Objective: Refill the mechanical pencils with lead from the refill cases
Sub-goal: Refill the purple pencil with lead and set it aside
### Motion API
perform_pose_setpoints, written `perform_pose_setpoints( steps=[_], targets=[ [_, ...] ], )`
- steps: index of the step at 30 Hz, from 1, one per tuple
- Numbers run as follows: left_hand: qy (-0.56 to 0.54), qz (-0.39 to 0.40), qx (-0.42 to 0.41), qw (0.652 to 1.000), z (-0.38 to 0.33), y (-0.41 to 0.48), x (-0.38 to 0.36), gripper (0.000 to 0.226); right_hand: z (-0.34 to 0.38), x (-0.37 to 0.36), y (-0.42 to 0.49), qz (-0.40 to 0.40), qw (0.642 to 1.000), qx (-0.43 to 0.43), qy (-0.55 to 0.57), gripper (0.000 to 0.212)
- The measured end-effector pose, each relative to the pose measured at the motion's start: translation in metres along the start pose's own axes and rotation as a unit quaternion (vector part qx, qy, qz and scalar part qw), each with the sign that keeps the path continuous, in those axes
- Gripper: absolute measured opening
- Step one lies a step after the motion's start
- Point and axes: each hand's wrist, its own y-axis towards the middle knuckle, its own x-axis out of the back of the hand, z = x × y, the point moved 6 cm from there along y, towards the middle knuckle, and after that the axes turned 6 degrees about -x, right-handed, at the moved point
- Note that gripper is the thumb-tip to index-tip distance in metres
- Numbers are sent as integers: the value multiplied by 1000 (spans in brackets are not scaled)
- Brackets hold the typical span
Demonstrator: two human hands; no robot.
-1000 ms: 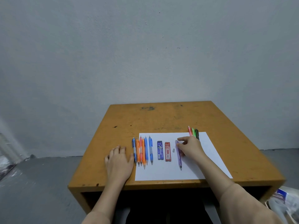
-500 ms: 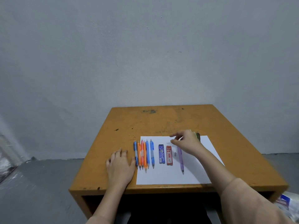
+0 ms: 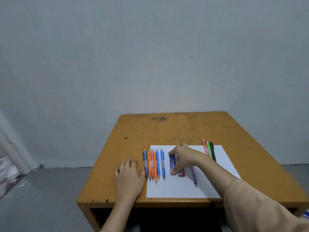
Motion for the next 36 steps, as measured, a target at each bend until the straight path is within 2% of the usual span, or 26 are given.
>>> perform_pose_setpoints(
  steps=[5,8,15,21,29,36],
  targets=[
    [1,-3,4,1000,-1,2,1,55,4,2,2,-12,1000,11,-3,85],
    [-3,-2,3,1000,0,2,0,55,6,2,2,-25,999,21,-1,92],
    [4,-4,6,1000,0,2,0,55,14,7,-14,-74,990,73,92,97],
    [-2,-5,7,1000,0,2,-1,54,16,13,-26,-122,972,94,177,64],
    [-37,-37,22,998,4,-1,2,47,16,14,-41,-88,949,89,291,33],
    [-91,-79,18,993,3,-3,10,38,12,17,-52,-115,924,86,354,26]
  ],
)
